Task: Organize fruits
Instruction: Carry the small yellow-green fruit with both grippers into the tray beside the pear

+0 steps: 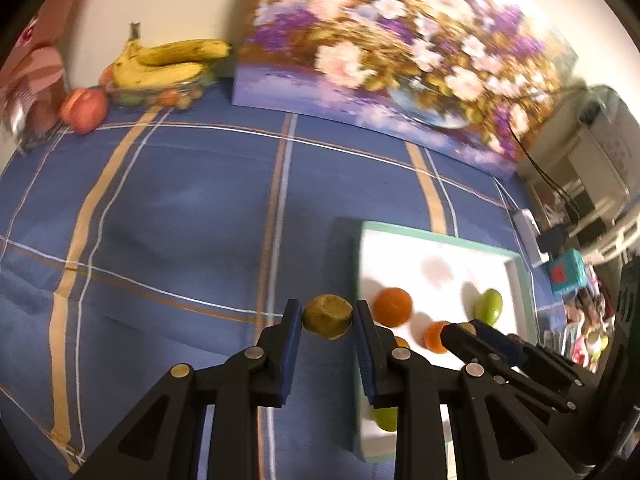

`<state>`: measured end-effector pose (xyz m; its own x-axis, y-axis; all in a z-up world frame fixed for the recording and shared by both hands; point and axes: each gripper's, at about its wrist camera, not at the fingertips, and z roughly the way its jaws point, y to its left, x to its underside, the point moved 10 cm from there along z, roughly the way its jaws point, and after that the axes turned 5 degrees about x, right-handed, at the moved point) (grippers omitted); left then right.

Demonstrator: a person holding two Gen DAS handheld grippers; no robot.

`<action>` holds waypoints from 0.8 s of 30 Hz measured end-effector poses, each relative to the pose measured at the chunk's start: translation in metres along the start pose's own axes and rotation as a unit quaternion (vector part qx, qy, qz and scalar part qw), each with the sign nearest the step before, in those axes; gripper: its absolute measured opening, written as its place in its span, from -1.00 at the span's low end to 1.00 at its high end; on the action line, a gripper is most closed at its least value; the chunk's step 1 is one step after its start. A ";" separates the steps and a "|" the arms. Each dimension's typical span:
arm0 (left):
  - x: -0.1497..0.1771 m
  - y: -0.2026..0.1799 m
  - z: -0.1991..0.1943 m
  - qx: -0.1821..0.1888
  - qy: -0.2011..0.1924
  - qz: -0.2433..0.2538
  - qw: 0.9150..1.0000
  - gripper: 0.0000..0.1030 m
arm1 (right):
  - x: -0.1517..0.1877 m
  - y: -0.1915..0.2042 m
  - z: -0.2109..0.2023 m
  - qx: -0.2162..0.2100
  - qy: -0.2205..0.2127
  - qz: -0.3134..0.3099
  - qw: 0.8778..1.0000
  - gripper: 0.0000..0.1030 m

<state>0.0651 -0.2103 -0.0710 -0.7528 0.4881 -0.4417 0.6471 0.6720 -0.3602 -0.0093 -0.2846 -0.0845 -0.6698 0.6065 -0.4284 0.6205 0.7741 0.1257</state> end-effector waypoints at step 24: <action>0.058 -0.051 0.052 -0.015 0.084 0.055 0.995 -0.46 | 0.040 -0.063 -0.018 0.021 0.032 0.040 0.998 -0.45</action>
<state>-0.0049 -0.2447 -0.1207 -0.6883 0.6447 -0.3325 0.7251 0.6238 -0.2915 -0.0829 -0.3058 -0.0939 -0.6407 0.6780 -0.3604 0.6894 0.7146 0.1188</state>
